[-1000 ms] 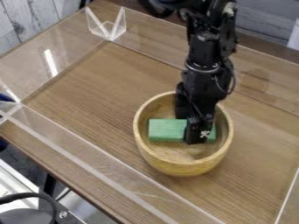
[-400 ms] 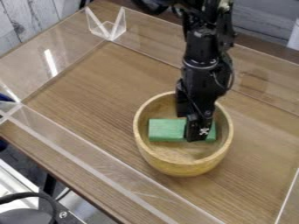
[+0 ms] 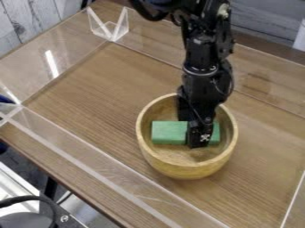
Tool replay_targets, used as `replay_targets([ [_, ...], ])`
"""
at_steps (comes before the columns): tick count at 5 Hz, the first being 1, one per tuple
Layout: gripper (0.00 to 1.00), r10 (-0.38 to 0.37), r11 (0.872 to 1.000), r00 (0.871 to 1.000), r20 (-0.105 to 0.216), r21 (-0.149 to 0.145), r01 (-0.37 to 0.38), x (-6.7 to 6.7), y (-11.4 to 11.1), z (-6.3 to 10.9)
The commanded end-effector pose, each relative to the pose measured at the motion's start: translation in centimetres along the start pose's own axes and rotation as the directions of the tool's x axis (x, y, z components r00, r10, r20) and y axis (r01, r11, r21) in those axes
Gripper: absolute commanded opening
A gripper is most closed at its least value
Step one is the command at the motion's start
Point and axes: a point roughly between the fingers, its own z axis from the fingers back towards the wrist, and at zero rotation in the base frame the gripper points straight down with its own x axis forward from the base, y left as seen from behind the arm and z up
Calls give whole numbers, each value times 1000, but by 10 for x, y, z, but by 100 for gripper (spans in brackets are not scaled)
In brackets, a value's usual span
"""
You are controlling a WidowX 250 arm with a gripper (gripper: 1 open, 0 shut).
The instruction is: Remove the green block from inside the brown bowl and put it on the table
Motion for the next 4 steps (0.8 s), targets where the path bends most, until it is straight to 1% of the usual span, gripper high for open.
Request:
replay_targets([
  [1, 100, 9, 1000, 1000, 26, 12, -9, 2, 6, 6],
  [2, 100, 9, 1000, 1000, 23, 1, -9, 2, 7, 3],
  [4, 100, 18, 1000, 1000, 19, -11, -18, -1, 6, -1],
])
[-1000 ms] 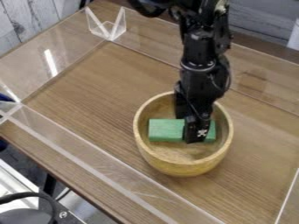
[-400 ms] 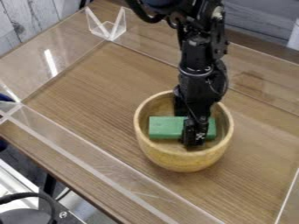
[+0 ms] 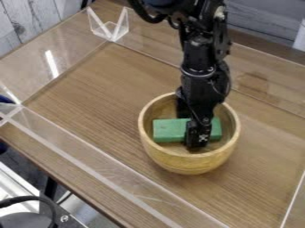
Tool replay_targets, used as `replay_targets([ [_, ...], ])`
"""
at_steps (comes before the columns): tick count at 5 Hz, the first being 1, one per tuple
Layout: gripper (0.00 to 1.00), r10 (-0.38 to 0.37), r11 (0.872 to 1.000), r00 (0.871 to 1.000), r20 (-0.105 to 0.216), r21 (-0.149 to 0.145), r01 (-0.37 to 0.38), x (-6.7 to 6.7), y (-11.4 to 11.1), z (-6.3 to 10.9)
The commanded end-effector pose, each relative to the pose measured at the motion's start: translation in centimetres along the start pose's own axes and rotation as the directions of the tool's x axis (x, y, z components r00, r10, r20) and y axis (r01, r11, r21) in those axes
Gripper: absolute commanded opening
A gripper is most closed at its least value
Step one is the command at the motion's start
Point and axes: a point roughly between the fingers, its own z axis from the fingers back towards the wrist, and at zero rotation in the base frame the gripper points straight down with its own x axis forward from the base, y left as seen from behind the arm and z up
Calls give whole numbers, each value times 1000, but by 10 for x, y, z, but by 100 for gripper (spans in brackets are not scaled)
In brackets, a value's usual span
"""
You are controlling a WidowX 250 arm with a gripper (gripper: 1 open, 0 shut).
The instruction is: Remove the green block from inside the brown bowl and put it on the table
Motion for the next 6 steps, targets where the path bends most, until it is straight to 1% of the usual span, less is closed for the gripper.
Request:
replay_targets([
  [1, 100, 14, 1000, 1000, 14, 5, -14, -1, 4, 3],
  [6, 100, 56, 998, 998, 6, -18, -56, -9, 1, -5],
])
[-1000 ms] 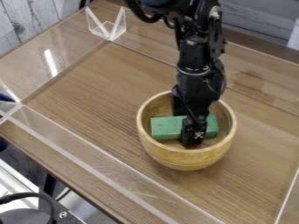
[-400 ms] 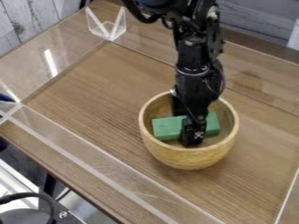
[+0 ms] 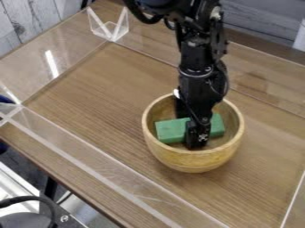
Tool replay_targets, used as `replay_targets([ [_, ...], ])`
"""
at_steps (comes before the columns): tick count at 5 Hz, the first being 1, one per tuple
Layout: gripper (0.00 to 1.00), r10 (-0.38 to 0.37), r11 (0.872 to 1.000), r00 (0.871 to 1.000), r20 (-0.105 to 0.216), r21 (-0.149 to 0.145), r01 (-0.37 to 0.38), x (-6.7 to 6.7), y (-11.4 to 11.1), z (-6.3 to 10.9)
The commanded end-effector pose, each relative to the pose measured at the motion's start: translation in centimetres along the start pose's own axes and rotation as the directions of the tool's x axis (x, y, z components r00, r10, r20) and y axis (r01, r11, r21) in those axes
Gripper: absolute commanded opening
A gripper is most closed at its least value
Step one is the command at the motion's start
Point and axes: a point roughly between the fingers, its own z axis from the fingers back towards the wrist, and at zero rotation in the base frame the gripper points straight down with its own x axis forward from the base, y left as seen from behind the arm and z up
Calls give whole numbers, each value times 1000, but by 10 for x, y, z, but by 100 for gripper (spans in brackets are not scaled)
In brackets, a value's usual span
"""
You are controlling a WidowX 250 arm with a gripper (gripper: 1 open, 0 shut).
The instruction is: Remove the green block from inside the brown bowl and put it on the table
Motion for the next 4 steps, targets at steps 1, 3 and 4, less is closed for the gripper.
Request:
replay_targets([
  [1, 100, 24, 1000, 1000, 1, -5, -24, -5, 2, -1],
  [3, 100, 43, 999, 999, -4, -12, -43, -8, 1, -3],
  [4, 100, 51, 999, 999, -7, -16, -51, -9, 1, -5],
])
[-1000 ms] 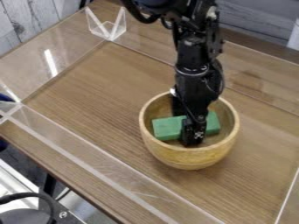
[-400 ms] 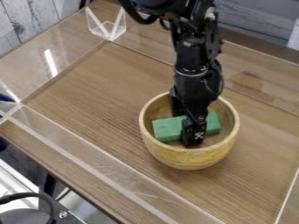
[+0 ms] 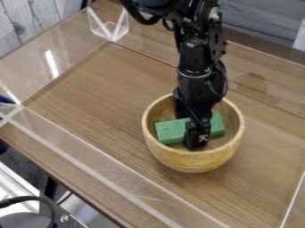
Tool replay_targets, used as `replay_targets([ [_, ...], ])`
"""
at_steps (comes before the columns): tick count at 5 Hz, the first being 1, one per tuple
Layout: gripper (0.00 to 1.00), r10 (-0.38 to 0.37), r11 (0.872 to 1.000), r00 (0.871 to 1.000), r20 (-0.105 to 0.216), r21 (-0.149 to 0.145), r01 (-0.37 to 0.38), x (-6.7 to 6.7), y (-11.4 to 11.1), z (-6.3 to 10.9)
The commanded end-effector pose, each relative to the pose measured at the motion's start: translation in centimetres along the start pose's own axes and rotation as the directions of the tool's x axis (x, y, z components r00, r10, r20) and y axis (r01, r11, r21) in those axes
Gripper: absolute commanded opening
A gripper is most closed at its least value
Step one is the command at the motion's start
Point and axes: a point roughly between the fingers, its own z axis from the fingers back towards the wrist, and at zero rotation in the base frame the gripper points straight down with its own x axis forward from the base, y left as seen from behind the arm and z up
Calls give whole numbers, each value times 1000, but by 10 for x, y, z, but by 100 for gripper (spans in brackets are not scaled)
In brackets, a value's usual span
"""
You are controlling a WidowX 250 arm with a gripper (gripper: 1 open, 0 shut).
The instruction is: Remove the green block from inside the brown bowl and put it on the table
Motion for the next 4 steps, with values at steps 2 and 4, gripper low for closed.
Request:
replay_targets([
  [2, 100, 42, 999, 999, -20, -20, -42, -9, 2, -7],
  [4, 100, 58, 998, 998, -29, -21, -58, -11, 5, -11],
])
